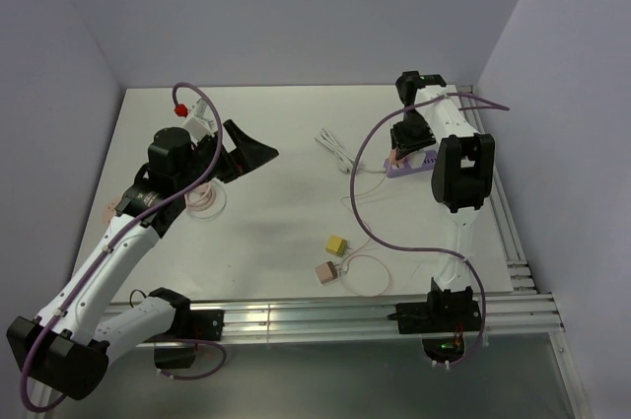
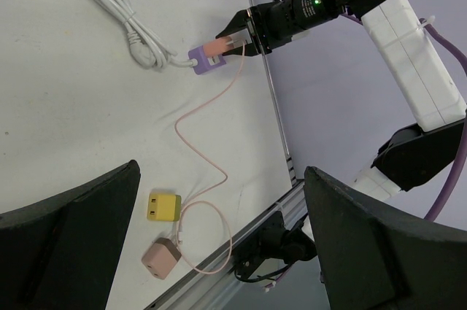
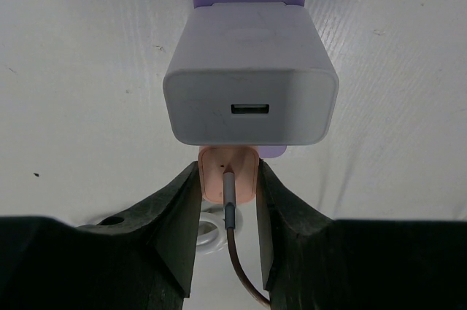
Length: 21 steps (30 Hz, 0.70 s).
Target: Insert the plug
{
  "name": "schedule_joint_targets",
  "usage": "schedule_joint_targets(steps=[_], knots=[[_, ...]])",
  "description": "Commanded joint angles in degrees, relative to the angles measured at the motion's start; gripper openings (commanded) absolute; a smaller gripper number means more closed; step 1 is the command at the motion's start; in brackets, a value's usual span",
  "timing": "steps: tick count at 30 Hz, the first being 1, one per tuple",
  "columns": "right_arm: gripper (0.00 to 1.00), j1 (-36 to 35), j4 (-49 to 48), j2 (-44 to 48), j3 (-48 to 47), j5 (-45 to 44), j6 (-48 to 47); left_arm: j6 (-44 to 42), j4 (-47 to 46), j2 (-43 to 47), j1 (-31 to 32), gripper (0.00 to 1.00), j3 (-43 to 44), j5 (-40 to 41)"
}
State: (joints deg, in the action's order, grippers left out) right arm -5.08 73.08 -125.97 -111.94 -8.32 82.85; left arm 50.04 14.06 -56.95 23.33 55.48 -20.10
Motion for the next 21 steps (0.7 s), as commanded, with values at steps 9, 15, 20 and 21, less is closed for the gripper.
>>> schedule_joint_targets(steps=[9, 15, 20, 21], knots=[[0.0, 0.4, -0.8, -0.9, 0.1, -5.0, -2.6, -0.5, -2.7, 0.9, 0.0, 1.0, -0.7, -1.0], [0.25, 0.2, -1.3, 1.1, 0.3, -5.3, -4.1, 0.1, -3.4, 1.1, 0.0, 0.99, -0.8, -1.8], [0.91, -0.4, -1.7, 4.3, 2.4, -6.4, -3.2, 0.5, -3.8, 1.5, 0.0, 0.99, -1.1, -2.4], [0.92, -0.5, -2.1, 4.6, 2.5, -6.2, -3.5, 0.4, -3.8, 1.7, 0.0, 0.99, -1.3, -2.4]])
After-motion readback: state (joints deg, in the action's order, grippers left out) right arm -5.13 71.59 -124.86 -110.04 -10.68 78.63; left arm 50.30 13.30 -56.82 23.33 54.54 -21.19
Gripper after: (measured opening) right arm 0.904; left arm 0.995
